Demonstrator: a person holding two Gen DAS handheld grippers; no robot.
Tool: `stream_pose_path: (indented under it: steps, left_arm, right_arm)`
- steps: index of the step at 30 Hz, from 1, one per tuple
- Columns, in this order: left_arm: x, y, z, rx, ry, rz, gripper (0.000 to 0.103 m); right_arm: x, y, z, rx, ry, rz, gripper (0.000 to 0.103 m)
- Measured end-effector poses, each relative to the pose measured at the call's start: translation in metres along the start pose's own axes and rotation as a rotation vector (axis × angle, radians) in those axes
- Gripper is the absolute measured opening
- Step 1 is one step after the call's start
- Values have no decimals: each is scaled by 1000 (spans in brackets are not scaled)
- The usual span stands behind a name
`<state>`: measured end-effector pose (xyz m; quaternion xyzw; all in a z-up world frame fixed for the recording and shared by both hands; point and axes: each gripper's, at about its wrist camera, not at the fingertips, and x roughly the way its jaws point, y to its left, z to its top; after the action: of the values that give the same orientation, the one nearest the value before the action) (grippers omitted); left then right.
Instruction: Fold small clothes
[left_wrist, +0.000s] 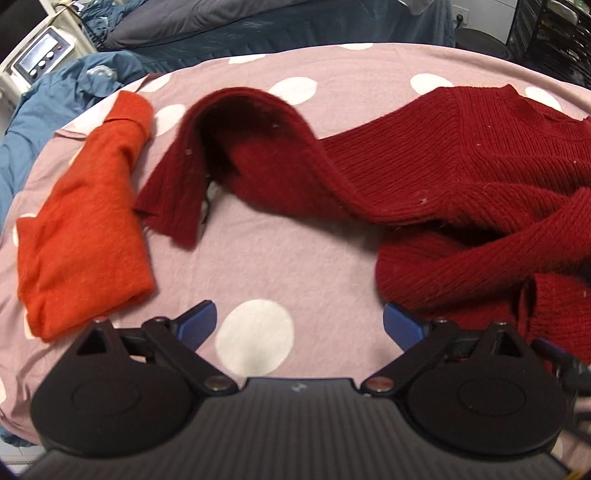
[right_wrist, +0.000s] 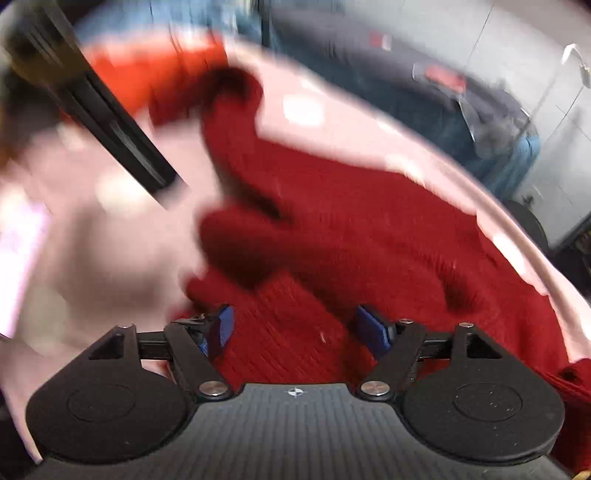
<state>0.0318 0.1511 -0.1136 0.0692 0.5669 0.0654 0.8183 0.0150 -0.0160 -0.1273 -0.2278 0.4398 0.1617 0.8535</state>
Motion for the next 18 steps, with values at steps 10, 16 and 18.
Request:
stream_pose_path:
  steps: [10, 16, 18]
  left_arm:
    - [0, 31, 2, -62, -3, -88, 103]
    - [30, -11, -2, 63, 32, -180, 103]
    - [36, -26, -4, 114, 10, -184, 103]
  right_arm:
    - [-108, -47, -128, 173, 343, 266, 21]
    - [-146, -84, -230, 397, 553, 116, 0]
    - [-146, -80, -237, 419, 564, 66, 0]
